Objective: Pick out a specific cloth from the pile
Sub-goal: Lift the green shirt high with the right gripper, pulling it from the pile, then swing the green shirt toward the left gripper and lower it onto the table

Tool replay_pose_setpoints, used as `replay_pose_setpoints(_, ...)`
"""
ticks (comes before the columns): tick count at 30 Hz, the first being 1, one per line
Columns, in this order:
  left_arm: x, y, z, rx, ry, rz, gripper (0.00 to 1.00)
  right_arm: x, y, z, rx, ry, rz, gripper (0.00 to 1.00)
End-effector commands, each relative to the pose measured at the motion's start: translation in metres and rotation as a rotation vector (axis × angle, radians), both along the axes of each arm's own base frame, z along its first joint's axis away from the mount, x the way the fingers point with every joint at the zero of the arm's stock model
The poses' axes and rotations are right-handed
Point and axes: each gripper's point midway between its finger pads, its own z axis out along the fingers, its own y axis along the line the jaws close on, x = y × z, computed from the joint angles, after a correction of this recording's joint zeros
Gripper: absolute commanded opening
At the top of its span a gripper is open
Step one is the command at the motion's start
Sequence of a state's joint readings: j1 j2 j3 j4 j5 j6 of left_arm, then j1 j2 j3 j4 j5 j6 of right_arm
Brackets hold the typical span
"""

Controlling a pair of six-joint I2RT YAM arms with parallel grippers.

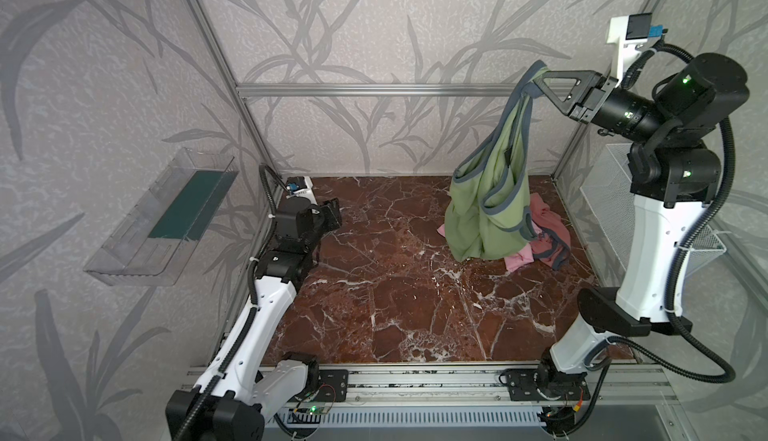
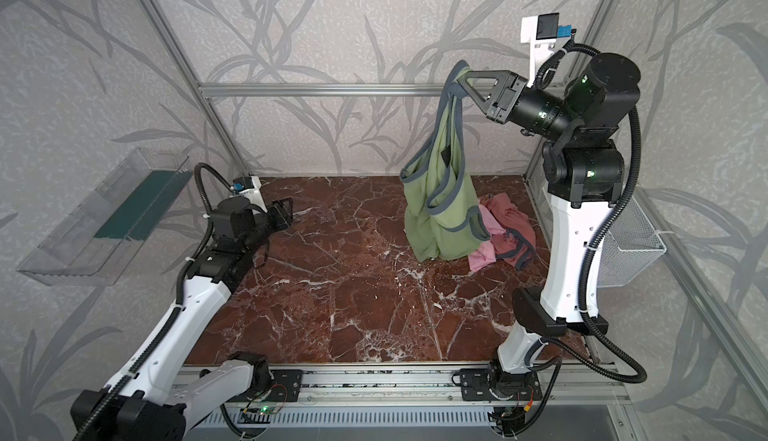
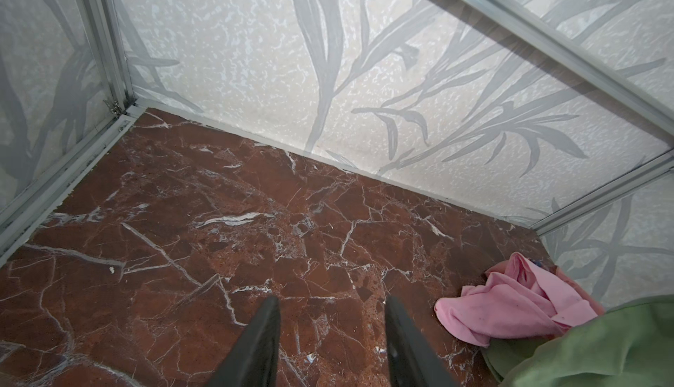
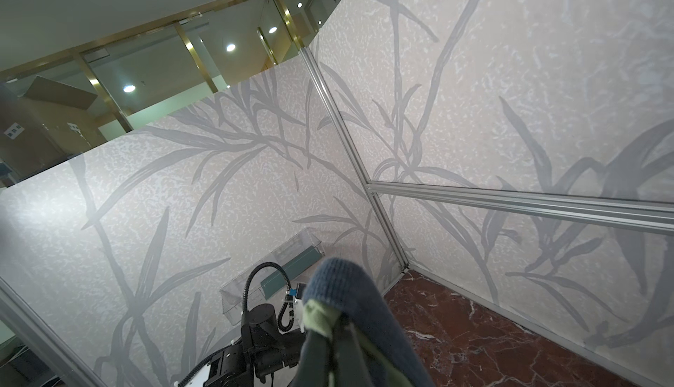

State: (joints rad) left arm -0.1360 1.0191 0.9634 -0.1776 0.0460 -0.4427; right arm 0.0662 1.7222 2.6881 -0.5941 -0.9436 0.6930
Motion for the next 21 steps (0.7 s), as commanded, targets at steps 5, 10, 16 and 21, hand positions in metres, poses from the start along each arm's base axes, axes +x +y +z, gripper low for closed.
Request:
replay_pose_setpoints(5,-0.035,0.011,0.012,0.006,0.008,0.039,0.45,-0.067,0.036,0.022,-0.022,-0.155,0.079,0.00)
replay_pose_setpoints(10,-0.052,0.015,0.021,0.026,-0.004,0.042,0.45,-0.082,0.062,0.018,-0.034,-0.163,0.124,0.00)
replay_pose_setpoints(16,-0.070,0.023,0.026,0.052,-0.007,0.065,0.45,-0.085,0.094,0.007,-0.054,-0.157,0.177,0.00)
replay_pose_setpoints(21,-0.080,0.025,0.029,0.058,-0.017,0.072,0.45,-0.080,0.132,-0.010,-0.081,-0.137,0.242,0.00)
